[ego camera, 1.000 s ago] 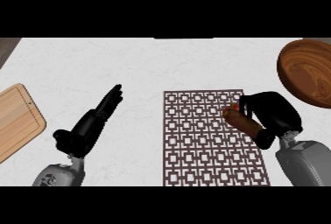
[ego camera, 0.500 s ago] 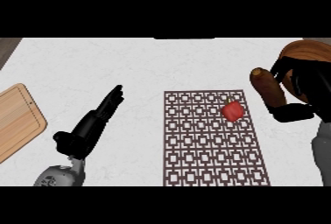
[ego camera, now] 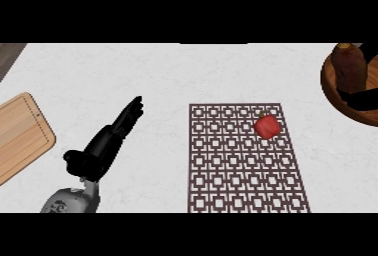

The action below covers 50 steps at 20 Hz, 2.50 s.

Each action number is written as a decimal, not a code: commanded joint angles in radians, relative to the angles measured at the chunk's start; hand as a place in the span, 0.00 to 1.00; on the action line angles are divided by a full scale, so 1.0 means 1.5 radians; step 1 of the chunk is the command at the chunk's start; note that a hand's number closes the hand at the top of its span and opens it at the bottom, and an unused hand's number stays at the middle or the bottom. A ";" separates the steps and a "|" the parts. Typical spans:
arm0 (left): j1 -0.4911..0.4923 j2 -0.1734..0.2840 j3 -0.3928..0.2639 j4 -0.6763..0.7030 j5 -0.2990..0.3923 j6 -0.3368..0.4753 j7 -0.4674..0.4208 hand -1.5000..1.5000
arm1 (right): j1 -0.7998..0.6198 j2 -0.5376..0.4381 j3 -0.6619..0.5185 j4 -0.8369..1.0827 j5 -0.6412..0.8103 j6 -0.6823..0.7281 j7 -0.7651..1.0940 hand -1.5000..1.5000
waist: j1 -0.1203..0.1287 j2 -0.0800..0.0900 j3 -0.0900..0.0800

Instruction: Pick the sweet potato from the placemat and place it in the bowl

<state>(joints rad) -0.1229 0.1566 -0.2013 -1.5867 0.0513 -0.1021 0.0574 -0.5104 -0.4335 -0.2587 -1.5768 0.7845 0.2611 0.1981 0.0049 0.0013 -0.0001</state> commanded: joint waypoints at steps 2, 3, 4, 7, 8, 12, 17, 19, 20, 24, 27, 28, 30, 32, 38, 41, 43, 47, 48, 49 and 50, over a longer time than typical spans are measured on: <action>0.019 -0.025 -0.022 0.002 -0.025 0.012 -0.011 0.50 | -0.065 -0.078 -0.032 0.139 0.044 -0.053 -0.057 1.00 | 0.005 0.001 0.000; -0.027 -0.001 0.016 -0.008 -0.003 0.005 0.032 0.50 | -0.015 -0.096 -0.059 0.170 0.055 -0.115 -0.125 1.00 | 0.005 0.003 0.001; -0.006 -0.010 -0.005 0.013 -0.013 -0.005 -0.008 0.50 | -0.052 -0.078 -0.041 0.232 0.089 -0.170 -0.126 1.00 | 0.012 0.005 0.001; -0.019 -0.024 -0.008 0.035 -0.019 -0.004 -0.009 0.50 | -0.075 -0.086 -0.059 0.347 0.098 -0.258 -0.191 1.00 | 0.012 0.006 0.001; -0.022 0.007 0.024 -0.015 0.014 -0.029 0.031 0.50 | -0.082 -0.109 -0.065 0.358 0.091 -0.239 -0.200 1.00 | 0.009 0.002 0.001; -0.028 -0.007 0.012 0.033 -0.013 -0.023 -0.020 0.50 | -0.133 -0.125 -0.033 0.492 0.113 -0.159 -0.181 1.00 | 0.017 0.008 0.000; -0.017 -0.004 0.006 -0.004 -0.006 -0.028 0.012 0.50 | -0.169 -0.143 -0.079 0.628 0.052 -0.049 -0.196 0.00 | 0.023 0.007 0.001; -0.041 -0.031 -0.004 0.016 -0.019 -0.008 0.023 0.50 | -0.204 -0.150 -0.081 0.697 0.053 -0.069 -0.255 0.00 | 0.028 0.012 0.002; -0.015 -0.017 0.005 0.026 -0.015 -0.023 -0.017 0.50 | -0.192 -0.169 -0.083 0.719 0.053 -0.082 -0.316 0.00 | 0.025 0.011 0.002; -0.020 -0.031 -0.005 -0.006 -0.017 -0.014 0.018 0.50 | -0.230 -0.181 -0.119 0.776 0.027 -0.123 -0.376 0.00 | 0.024 0.008 0.002; -0.036 -0.049 -0.019 0.033 -0.039 -0.005 0.005 0.50 | -0.265 -0.196 -0.152 0.794 0.002 -0.140 -0.370 0.00 | 0.020 0.009 0.002; -0.011 -0.019 0.008 0.006 -0.014 -0.026 -0.004 0.50 | -0.254 -0.199 -0.181 0.801 -0.023 -0.151 -0.372 0.00 | 0.024 0.009 0.002; -0.002 -0.017 0.001 -0.010 -0.024 -0.020 0.007 0.50 | -0.256 -0.201 -0.220 0.804 -0.057 -0.176 -0.364 0.00 | 0.021 0.007 0.002; -0.011 -0.014 0.014 -0.008 -0.019 -0.019 0.013 0.50 | -0.281 -0.228 -0.254 0.812 -0.084 -0.178 -0.339 0.00 | 0.021 0.007 0.002; -0.017 -0.027 0.013 0.002 -0.020 -0.016 0.013 0.50 | -0.233 -0.312 -0.322 0.883 -0.143 -0.132 -0.366 0.00 | 0.018 0.011 0.003; 0.001 -0.026 0.005 0.004 -0.023 -0.024 0.000 0.50 | -0.203 -0.334 -0.358 0.905 -0.173 -0.140 -0.381 0.00 | 0.021 0.013 0.004; 0.016 -0.022 0.002 -0.012 -0.018 -0.033 -0.016 0.50 | -0.188 -0.383 -0.388 0.910 -0.199 -0.115 -0.387 0.00 | 0.021 0.012 0.005; -0.019 -0.016 0.022 0.005 -0.012 -0.035 0.005 0.50 | -0.123 -0.399 -0.419 0.931 -0.227 -0.088 -0.452 0.00 | 0.013 0.014 0.006; -0.002 -0.024 0.008 -0.019 -0.019 -0.027 0.010 0.50 | -0.101 -0.420 -0.425 0.939 -0.232 -0.059 -0.459 0.00 | 0.013 0.013 0.007; -0.034 -0.011 0.036 -0.004 -0.003 -0.034 0.023 0.50 | -0.096 -0.425 -0.429 0.939 -0.237 -0.051 -0.467 0.00 | 0.011 0.014 0.007; -0.005 0.004 0.036 -0.005 0.003 -0.053 0.006 0.50 | -0.100 -0.451 -0.435 0.939 -0.243 -0.031 -0.458 0.00 | 0.016 0.014 0.007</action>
<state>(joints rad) -0.1448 0.1351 -0.1690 -1.5956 0.0359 -0.1533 0.0759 -0.7129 -1.0441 -0.8705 -0.1883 0.4576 0.1501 -0.4521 0.0277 0.0211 0.0087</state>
